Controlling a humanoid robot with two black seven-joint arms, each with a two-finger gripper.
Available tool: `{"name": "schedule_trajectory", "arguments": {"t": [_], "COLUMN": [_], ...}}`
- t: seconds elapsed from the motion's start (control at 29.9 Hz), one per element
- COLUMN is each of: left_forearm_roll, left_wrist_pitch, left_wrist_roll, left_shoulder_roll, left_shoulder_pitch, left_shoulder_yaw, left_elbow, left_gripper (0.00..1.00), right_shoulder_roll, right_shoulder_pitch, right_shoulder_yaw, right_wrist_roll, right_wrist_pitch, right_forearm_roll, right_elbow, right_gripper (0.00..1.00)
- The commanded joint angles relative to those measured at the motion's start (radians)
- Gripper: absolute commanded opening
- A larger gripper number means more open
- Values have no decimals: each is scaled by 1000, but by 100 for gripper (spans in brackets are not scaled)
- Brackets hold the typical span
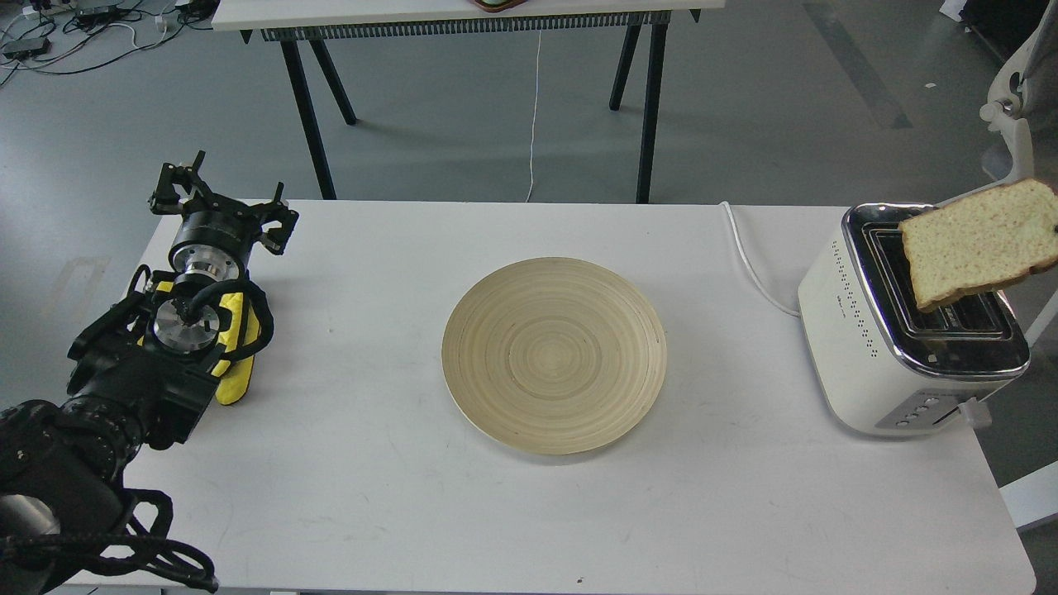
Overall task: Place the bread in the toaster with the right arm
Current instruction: 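Release the bread and withdraw the right gripper from the toaster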
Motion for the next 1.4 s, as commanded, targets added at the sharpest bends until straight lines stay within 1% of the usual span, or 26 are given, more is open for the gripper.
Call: {"name": "schedule_trajectory", "arguments": {"t": [0.0, 0.2, 0.23, 0.27, 0.33, 0.37, 0.43, 0.47, 0.54, 0.57, 0.64, 0.7, 0.77, 0.8, 0.9, 1.07, 1.14, 1.2, 1.37], "left_forearm_roll": [0, 0, 0, 0, 0, 0, 0, 0, 0, 0, 0, 0, 0, 0, 0, 0, 0, 0, 0], "left_wrist_pitch": [0, 0, 0, 0, 0, 0, 0, 0, 0, 0, 0, 0, 0, 0, 0, 0, 0, 0, 0], "left_wrist_roll": [0, 0, 0, 0, 0, 0, 0, 0, 0, 0, 0, 0, 0, 0, 0, 0, 0, 0, 0], "left_shoulder_roll": [0, 0, 0, 0, 0, 0, 0, 0, 0, 0, 0, 0, 0, 0, 0, 0, 0, 0, 0], "left_shoulder_pitch": [0, 0, 0, 0, 0, 0, 0, 0, 0, -2, 0, 0, 0, 0, 0, 0, 0, 0, 0], "left_shoulder_yaw": [0, 0, 0, 0, 0, 0, 0, 0, 0, 0, 0, 0, 0, 0, 0, 0, 0, 0, 0], "left_elbow": [0, 0, 0, 0, 0, 0, 0, 0, 0, 0, 0, 0, 0, 0, 0, 0, 0, 0, 0], "left_gripper": [100, 100, 100, 100, 100, 100, 100, 100, 100, 100, 100, 100, 100, 100, 100, 100, 100, 100, 100], "right_shoulder_roll": [0, 5, 7, 10, 13, 16, 28, 34, 48, 60, 83, 106, 119, 126, 149, 192, 226, 287, 402], "right_shoulder_pitch": [-19, -20, -20, -20, -17, -14, -8, -6, -5, -2, 12, 24, 26, 29, 52, 110, 145, 191, 234], "right_shoulder_yaw": [-2, -15, -15, -15, -3, -2, -2, 0, 0, 0, 0, -3, -3, -3, -3, 0, 5, 21, 126], "right_wrist_roll": [0, 0, 0, 0, 0, 0, 0, 0, 0, 0, 0, 0, 0, 0, 0, 0, 0, 0, 0], "right_wrist_pitch": [0, 0, 0, 0, 0, 0, 0, 0, 0, 0, 0, 0, 0, 0, 0, 0, 0, 0, 0], "right_forearm_roll": [0, 0, 0, 0, 0, 0, 0, 0, 0, -2, -2, -2, -2, -2, -2, 1, 4, 32, 187], "right_elbow": [-1, -4, -4, -4, -1, -1, 1, 1, 2, 2, 2, 2, 2, 4, 24, 59, 59, 58, 32], "right_gripper": [1, 2, 3, 7, 17, 24, 35, 45, 60, 70, 72, 78, 80, 83, 84, 94, 94, 95, 96]}}
